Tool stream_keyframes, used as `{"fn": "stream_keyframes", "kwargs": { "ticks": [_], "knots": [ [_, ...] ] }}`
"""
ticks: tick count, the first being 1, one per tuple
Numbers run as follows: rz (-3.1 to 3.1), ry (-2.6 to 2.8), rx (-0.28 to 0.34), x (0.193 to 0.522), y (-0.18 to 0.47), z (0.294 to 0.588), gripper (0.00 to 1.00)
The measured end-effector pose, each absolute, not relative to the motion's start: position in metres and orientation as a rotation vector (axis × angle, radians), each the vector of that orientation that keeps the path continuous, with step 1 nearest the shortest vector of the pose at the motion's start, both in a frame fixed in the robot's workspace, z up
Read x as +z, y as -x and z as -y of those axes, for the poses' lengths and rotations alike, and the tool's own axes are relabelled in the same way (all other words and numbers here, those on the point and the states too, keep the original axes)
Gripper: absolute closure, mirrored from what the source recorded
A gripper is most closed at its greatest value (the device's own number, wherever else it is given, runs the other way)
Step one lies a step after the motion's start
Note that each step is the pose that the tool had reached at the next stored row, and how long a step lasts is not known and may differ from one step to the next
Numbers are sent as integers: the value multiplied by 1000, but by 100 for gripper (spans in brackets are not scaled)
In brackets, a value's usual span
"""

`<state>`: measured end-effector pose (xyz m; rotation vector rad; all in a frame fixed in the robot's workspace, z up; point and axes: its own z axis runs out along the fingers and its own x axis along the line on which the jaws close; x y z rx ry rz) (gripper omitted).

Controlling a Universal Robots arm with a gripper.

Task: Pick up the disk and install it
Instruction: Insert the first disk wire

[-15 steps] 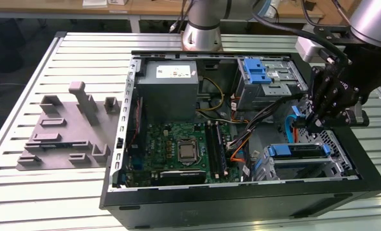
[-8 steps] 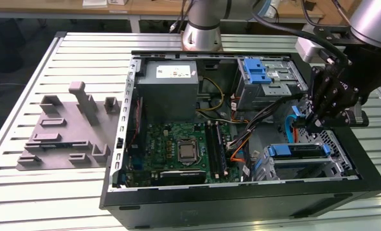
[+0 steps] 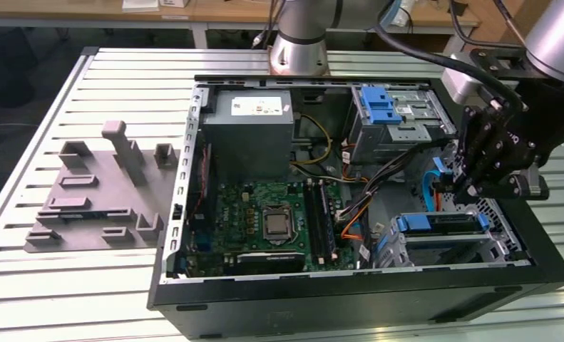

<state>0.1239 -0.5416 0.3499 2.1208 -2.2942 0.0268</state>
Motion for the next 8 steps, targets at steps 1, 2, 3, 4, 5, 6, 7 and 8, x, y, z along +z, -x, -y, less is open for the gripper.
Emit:
{"fn": "stream_keyframes", "kwargs": {
  "ticks": [1,2,3,4,5,6,7,8],
  "knots": [
    [2294,-2121,26,349,-124,542,84],
    [2294,-2120,26,349,-124,542,84],
    [2293,-2120,25,349,-124,542,84],
    [2293,-2120,24,348,-123,542,84],
    [2291,-2118,21,347,-123,542,84],
    [2289,-2116,17,347,-123,542,84],
    [2285,-2113,10,346,-123,542,84],
    [2282,-2110,4,345,-123,542,84]
  ]
}}
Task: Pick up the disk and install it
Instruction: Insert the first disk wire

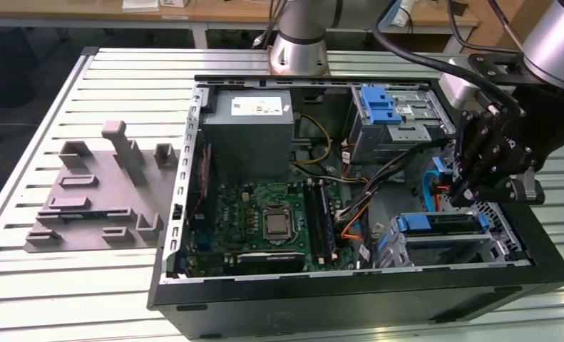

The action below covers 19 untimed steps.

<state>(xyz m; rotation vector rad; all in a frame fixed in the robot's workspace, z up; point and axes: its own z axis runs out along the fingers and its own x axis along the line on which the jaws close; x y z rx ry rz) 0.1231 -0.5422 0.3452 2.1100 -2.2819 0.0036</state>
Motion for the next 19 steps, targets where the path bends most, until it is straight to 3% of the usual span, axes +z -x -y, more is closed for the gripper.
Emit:
{"fn": "stream_keyframes", "kwargs": {
  "ticks": [19],
  "knots": [
    [2265,-2111,-10,337,-123,551,84]
  ]
}}
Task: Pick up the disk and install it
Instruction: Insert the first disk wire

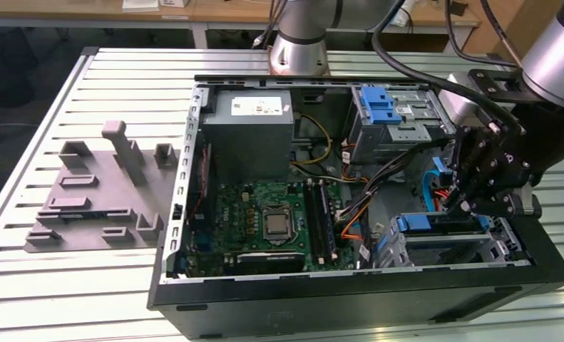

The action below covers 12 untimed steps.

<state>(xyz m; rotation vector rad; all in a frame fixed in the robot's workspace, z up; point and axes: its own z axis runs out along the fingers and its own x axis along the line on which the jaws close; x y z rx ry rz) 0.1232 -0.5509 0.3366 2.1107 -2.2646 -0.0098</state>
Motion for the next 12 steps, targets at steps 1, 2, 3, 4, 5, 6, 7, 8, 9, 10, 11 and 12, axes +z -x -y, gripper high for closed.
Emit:
{"fn": "stream_keyframes", "kwargs": {
  "ticks": [1,2,3,4,5,6,7,8,9,10,11,12],
  "knots": [
    [2264,-2111,-11,336,-123,551,84],
    [2264,-2110,-11,336,-124,551,84],
    [2263,-2110,-12,336,-124,551,84],
    [2262,-2112,-12,336,-124,551,84],
    [2259,-2114,-12,336,-124,551,84],
    [2253,-2121,-12,336,-124,551,84],
    [2244,-2130,-11,336,-124,551,84],
    [2236,-2139,-11,336,-124,551,84],
    [2232,-2143,-11,336,-124,552,84],
    [2232,-2143,-11,336,-125,552,84],
    [2231,-2143,-11,336,-125,553,84],
    [2231,-2143,-12,336,-125,553,84]
  ]
}}
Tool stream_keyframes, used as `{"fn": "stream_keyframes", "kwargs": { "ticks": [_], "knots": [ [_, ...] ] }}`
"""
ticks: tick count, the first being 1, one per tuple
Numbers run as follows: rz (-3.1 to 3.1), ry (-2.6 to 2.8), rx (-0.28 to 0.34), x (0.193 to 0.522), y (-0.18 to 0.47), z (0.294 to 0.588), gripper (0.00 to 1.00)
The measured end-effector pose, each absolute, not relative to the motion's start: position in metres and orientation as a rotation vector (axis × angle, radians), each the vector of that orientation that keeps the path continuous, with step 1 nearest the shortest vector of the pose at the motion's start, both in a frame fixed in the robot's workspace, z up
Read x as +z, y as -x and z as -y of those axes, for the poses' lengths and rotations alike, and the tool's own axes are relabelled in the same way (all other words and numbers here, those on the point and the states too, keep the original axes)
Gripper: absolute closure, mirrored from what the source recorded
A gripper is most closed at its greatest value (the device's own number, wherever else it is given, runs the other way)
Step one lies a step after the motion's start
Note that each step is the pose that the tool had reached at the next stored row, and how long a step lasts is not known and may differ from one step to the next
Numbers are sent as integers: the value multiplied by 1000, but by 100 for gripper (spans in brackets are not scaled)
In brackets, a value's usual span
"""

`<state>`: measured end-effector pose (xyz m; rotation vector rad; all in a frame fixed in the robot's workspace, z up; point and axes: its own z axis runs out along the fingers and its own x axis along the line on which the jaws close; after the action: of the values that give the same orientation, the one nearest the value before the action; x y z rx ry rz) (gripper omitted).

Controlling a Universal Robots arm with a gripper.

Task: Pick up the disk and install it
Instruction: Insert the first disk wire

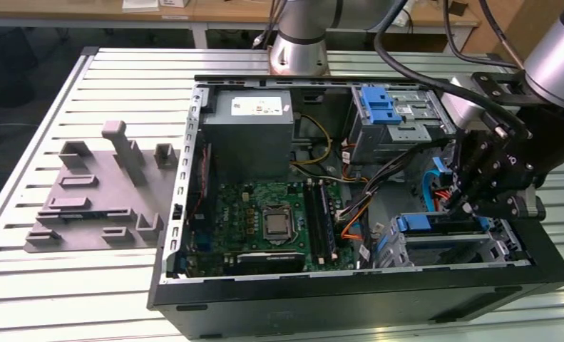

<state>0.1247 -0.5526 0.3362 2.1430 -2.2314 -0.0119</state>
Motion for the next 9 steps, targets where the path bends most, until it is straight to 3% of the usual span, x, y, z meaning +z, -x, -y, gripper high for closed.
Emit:
{"fn": "stream_keyframes", "kwargs": {
  "ticks": [9],
  "knots": [
    [2229,-2137,-21,335,-128,553,84]
  ]
}}
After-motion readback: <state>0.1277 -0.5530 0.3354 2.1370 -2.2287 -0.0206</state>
